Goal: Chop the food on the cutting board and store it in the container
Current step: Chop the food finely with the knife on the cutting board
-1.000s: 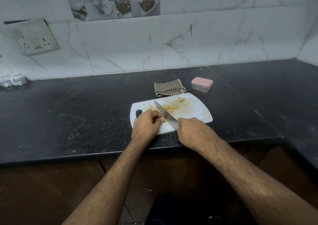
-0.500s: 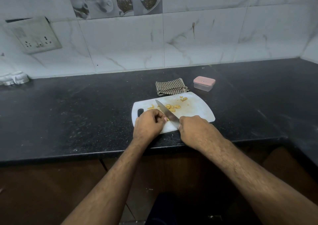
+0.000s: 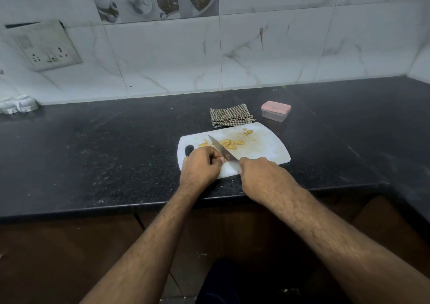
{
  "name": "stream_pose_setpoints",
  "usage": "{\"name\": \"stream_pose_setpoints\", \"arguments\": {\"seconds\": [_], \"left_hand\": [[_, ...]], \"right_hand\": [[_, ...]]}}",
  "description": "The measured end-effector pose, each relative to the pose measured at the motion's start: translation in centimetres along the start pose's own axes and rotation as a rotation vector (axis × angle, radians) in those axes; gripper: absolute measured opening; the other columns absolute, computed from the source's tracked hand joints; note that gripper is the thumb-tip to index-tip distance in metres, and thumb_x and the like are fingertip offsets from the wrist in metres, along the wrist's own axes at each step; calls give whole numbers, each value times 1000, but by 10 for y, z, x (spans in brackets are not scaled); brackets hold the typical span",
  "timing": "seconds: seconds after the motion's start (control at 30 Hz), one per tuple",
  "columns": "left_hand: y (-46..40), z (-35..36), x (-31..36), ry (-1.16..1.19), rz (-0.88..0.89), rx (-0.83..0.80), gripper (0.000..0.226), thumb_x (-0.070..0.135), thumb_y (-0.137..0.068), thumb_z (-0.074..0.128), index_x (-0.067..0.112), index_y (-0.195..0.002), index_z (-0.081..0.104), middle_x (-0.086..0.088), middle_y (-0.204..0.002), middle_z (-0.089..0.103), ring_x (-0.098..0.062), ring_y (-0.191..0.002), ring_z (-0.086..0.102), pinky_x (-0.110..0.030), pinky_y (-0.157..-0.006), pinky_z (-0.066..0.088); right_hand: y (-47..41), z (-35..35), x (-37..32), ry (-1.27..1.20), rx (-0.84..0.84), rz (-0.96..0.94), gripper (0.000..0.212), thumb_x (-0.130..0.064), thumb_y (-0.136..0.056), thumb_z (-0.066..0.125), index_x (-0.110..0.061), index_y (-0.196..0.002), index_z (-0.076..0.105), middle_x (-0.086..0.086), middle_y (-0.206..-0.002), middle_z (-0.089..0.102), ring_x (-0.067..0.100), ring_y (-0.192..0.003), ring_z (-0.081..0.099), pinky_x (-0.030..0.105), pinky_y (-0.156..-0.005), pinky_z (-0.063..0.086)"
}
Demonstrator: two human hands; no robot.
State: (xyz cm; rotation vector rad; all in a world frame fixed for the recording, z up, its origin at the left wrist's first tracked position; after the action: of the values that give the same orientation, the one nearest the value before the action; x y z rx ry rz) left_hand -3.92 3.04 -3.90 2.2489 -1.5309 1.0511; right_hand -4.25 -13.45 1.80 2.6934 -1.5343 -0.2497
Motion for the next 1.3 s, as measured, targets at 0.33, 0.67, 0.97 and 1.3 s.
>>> {"name": "stream_pose_setpoints", "arguments": {"seconds": [0.33,0.67,0.97,1.3], "left_hand": [[-4,1,-1,-7,8,-4,14,27,-90,68,28,-76,70,19,-78,70,-1,-77,65,-30,-74,55],[3,-3,4,9,32,-5,12,28,-96,63,25,-87,70,16,-76,67,-3,-73,61,-34,-80,53],[2,-3,5,-20,59,14,13,29,-98,60,25,-89,68,16,-78,65,-4,-77,61,-43,-89,53],[-2,1,-2,3,40,27,11,25,-91,68,28,-81,69,17,-73,68,-2,-72,63,-29,-72,54]], "right_hand": [[-4,8,-7,-32,-28,21,32,-10,-98,44,-16,-129,46,1,-81,43,20,-84,53,35,-70,47],[-11,0,5,-61,-60,56,27,-24,-102,45,-19,-127,52,1,-94,51,21,-92,56,38,-80,52],[-4,-4,16,-95,-34,60,24,-26,-105,42,-20,-126,53,0,-97,52,19,-90,54,36,-76,49],[-3,0,4,-102,-22,42,26,-28,-104,45,-20,-128,51,2,-98,52,20,-93,56,37,-80,52]]}}
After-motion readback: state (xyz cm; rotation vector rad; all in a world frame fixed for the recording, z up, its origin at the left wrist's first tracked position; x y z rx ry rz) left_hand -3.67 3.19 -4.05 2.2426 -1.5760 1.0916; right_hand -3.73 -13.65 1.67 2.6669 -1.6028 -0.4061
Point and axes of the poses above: each hand's wrist, its own y-axis away from the middle knuckle, its own z-axis out of the palm, x = y × z, the point moved 3 cm from there along -y, towards the middle knuckle
